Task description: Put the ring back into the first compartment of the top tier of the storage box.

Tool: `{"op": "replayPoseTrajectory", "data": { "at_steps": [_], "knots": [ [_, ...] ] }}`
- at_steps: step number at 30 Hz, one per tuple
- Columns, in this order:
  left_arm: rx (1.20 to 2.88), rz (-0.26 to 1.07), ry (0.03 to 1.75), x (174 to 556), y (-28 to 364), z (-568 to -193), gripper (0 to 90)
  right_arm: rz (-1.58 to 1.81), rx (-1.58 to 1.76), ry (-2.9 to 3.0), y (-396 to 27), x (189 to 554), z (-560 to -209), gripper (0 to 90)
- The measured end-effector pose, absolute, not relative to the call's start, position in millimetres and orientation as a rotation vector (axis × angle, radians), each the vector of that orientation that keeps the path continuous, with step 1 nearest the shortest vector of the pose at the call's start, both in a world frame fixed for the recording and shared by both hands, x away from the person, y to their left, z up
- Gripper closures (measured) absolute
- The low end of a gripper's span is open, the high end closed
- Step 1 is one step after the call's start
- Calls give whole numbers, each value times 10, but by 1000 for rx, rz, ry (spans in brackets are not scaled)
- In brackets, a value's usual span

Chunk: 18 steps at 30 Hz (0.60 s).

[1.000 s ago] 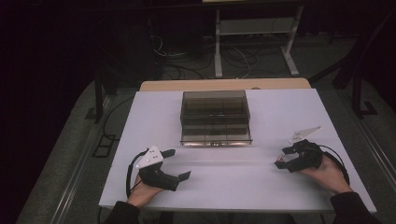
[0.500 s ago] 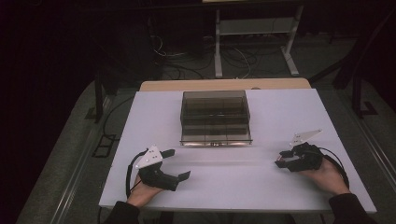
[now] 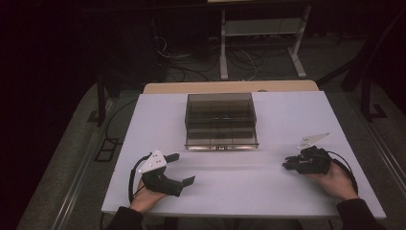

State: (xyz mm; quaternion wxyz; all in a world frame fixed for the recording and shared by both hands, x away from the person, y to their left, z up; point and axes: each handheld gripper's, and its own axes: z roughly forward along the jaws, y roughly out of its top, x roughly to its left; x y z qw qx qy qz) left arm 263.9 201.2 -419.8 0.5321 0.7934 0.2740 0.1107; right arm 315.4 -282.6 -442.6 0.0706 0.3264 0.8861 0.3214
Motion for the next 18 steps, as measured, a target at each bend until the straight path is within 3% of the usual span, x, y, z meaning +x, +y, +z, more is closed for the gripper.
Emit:
{"op": "replayPoseTrajectory", "data": {
  "at_steps": [18],
  "knots": [
    [1886, 257, 645, 2632, 2010, -4192, 21, 1063, 1019, 2644, -2898, 3138, -4306, 712]
  ]
}}
